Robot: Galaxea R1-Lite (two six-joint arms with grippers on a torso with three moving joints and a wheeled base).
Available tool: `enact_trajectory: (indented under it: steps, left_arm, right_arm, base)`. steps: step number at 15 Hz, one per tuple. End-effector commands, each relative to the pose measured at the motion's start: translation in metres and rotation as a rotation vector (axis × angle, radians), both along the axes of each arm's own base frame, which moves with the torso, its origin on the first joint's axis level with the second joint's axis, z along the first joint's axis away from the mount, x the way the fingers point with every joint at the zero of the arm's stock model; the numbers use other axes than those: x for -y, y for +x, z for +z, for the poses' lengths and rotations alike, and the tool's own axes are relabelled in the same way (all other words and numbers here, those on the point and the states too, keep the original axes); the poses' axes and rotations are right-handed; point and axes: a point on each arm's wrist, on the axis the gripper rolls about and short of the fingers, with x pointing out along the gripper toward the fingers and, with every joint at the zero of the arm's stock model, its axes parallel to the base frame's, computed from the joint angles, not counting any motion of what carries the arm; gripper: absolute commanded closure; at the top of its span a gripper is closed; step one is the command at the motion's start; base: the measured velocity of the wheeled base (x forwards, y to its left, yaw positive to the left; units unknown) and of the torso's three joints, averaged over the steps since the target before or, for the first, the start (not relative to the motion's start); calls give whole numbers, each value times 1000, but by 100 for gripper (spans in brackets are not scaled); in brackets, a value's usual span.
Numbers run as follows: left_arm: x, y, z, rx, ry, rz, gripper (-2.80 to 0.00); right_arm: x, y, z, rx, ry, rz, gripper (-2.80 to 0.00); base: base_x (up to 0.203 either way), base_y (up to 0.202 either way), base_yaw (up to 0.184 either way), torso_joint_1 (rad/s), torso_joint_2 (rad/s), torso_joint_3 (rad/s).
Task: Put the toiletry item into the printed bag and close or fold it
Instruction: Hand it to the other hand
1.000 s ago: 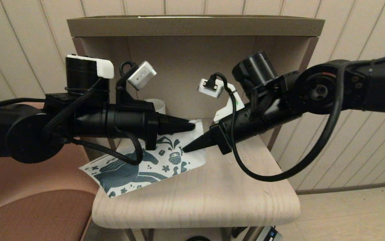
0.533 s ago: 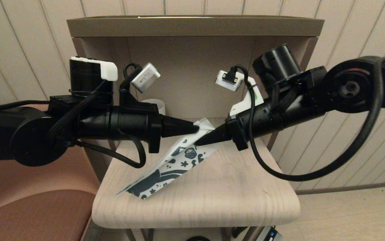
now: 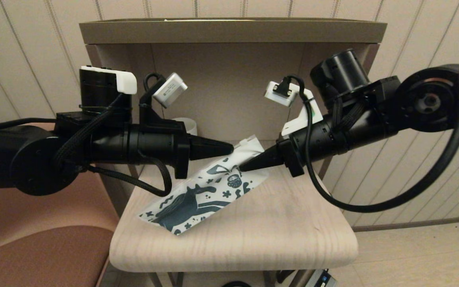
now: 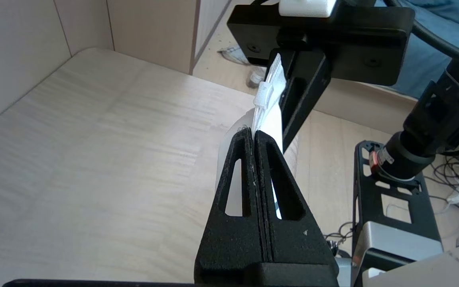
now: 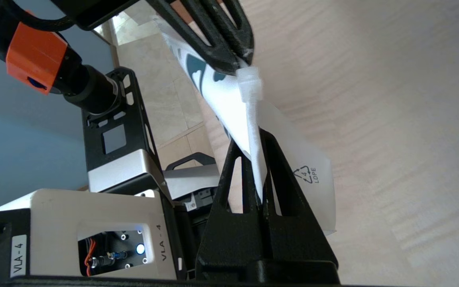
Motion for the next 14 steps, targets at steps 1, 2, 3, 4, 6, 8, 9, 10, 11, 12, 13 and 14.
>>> enact_trajectory:
  steps: [1, 2, 3, 4, 6, 8, 9, 10, 11, 12, 13, 14]
  left_arm:
    - [0, 0, 0, 2, -3, -5, 0]
    - [0, 0, 0, 1, -1, -5, 0]
    - [0, -1, 0, 2, -2, -5, -280]
    - [0, -1, 1, 0, -4, -6, -280]
    - [0, -1, 0, -1, -3, -5, -280]
    - [0, -1, 1, 1, -4, -7, -280]
    - [0, 0, 1, 1, -5, -6, -280]
    - [0, 0, 1, 0, -5, -6, -280]
    - [0, 0, 1, 2, -5, -6, -280]
    - [0, -1, 2, 3, -6, -6, -280]
    - [0, -1, 3, 5, -8, -7, -280]
    - [0, -1, 2, 3, -7, -7, -280]
  right_arm:
    - [-1, 0, 0, -2, 1, 7, 0]
    - [-2, -1, 0, -2, 1, 10, 0]
    - [-3, -1, 0, -1, 2, 12, 0]
    - [-3, -1, -1, -3, 2, 14, 0]
    - [-3, -1, -1, -4, 1, 16, 0]
    - [-6, -2, -3, -9, -1, 26, 0]
    - [-10, -1, -7, -19, -8, 34, 0]
    - [-13, -1, -10, -24, -13, 41, 0]
    - [-17, -1, -13, -25, -18, 54, 0]
    - [-19, -1, -15, -23, -24, 64, 0]
    - [-20, -1, -15, -19, -25, 67, 0]
    - [-22, -2, -15, -17, -25, 72, 0]
  base:
    - [0, 0, 0, 0, 0, 0]
    - [0, 0, 0, 0, 0, 0]
    - [0, 0, 0, 0, 0, 0]
    - [0, 0, 0, 0, 0, 0]
    - [0, 0, 0, 0, 0, 0]
    - [0, 0, 0, 0, 0, 0]
    - [0, 0, 0, 0, 0, 0]
    - [0, 0, 0, 0, 0, 0]
    - [0, 0, 0, 0, 0, 0]
    - [0, 0, 0, 0, 0, 0]
    - [0, 0, 0, 0, 0, 0]
    - [0, 0, 0, 0, 0, 0]
